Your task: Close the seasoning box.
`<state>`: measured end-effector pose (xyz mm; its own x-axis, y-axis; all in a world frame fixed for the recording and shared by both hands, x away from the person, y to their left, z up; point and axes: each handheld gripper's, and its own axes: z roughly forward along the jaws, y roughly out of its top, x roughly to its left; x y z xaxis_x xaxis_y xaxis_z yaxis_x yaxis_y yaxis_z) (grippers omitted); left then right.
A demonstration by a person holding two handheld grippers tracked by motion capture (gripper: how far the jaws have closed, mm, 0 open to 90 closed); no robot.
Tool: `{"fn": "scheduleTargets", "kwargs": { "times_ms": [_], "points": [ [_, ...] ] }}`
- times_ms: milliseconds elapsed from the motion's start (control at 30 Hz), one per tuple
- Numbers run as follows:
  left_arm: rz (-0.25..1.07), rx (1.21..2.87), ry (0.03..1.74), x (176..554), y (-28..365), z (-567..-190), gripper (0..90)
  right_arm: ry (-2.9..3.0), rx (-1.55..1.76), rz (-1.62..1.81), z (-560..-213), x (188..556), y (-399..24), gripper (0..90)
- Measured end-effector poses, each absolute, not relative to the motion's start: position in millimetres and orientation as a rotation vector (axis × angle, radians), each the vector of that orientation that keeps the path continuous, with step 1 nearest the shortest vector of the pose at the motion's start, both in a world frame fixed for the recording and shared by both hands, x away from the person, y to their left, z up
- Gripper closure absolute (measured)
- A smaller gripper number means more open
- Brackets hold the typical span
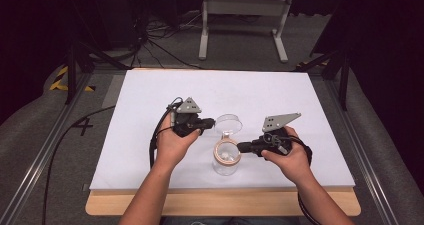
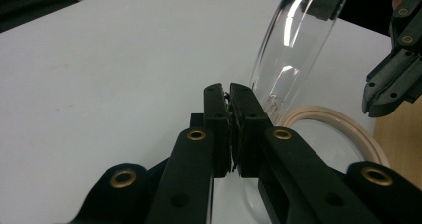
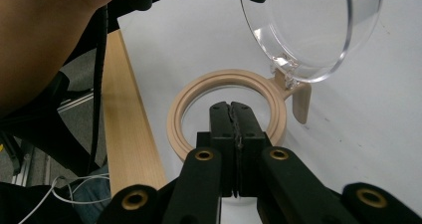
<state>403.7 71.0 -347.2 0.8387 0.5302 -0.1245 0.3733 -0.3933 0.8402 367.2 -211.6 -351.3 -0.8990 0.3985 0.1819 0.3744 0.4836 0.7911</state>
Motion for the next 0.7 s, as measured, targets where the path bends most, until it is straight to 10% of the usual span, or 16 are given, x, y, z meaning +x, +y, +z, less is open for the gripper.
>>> {"fn": "scheduleTargets", "kwargs": {
  "times_ms": [700],
  "points": [
    [0.189,2.105,0.692,395,90,-334,81.9,2.747,0.630,1.399,-343,358,-206,90.0]
  ]
}}
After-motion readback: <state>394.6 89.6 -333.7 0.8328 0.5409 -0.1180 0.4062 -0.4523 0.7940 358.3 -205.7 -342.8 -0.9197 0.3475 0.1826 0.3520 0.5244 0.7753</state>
